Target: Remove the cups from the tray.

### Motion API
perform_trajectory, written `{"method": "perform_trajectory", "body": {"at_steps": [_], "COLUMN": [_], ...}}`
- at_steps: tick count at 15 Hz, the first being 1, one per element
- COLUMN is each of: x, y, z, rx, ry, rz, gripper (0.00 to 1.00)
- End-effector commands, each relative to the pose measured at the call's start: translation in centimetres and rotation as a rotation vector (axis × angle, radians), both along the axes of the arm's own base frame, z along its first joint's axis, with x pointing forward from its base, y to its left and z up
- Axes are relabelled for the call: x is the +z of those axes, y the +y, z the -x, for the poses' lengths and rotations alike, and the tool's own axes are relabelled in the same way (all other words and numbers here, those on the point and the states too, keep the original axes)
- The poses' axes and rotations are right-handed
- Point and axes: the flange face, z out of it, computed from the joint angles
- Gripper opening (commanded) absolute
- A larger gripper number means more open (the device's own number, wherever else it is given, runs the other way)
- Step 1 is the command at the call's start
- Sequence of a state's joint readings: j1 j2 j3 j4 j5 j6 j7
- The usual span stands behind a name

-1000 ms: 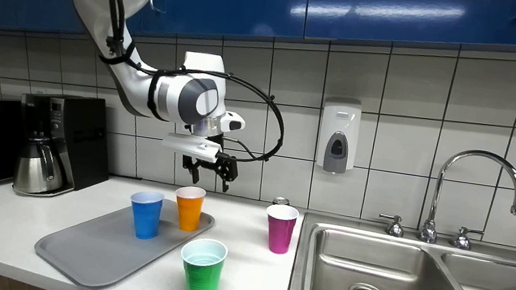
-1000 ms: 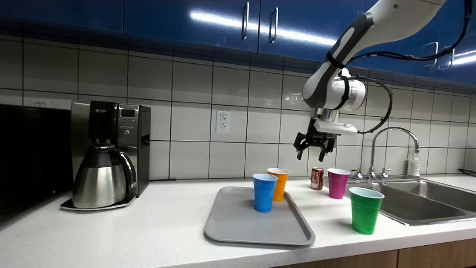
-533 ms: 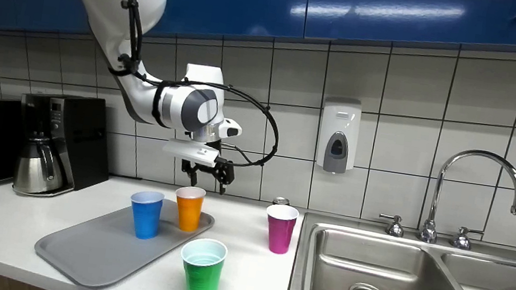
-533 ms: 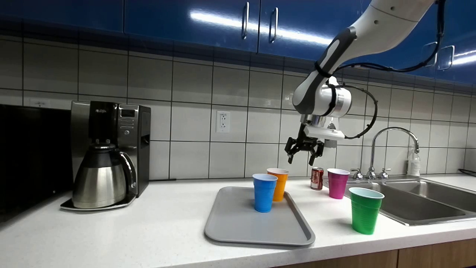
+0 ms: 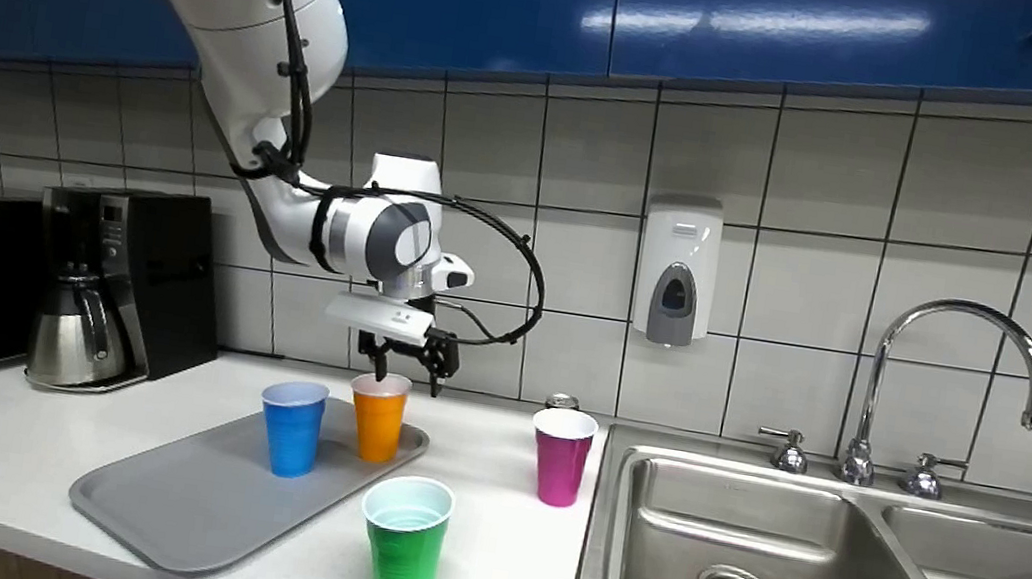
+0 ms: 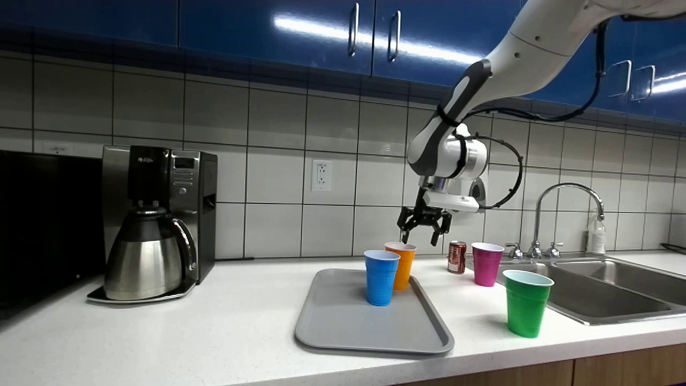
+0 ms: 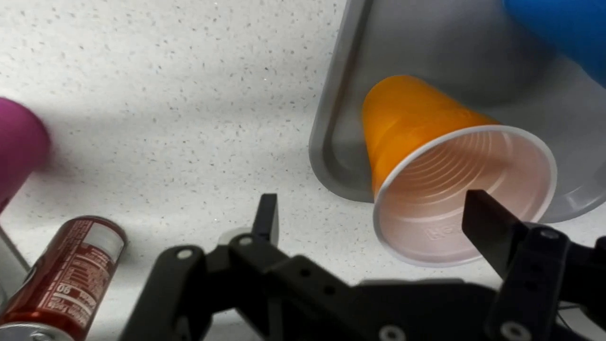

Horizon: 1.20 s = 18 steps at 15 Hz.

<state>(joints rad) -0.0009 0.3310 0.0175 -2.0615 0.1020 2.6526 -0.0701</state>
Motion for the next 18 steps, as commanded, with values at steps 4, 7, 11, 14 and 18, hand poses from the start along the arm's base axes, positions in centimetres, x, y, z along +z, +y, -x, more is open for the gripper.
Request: {"method": "perform_trajectory", "body": {"at_steps": [4, 7, 11, 14, 18], "x": [-1.6, -2.2, -2.6, -2.8, -2.8], "y": [0.8, 0.7, 0.7, 0.7, 0.6], "z": [-2.2, -2.5, -2.8, -2.8, -2.9], "rx": [0.018, 0.018, 0.017, 0.02, 0.019], "ry": [0.009, 0.016, 0.017, 0.02, 0.019], "rz": [0.006, 0.007, 0.0, -0.003, -0.004], "gripper": [1.0, 1.0, 0.72, 0.49, 0.18]}}
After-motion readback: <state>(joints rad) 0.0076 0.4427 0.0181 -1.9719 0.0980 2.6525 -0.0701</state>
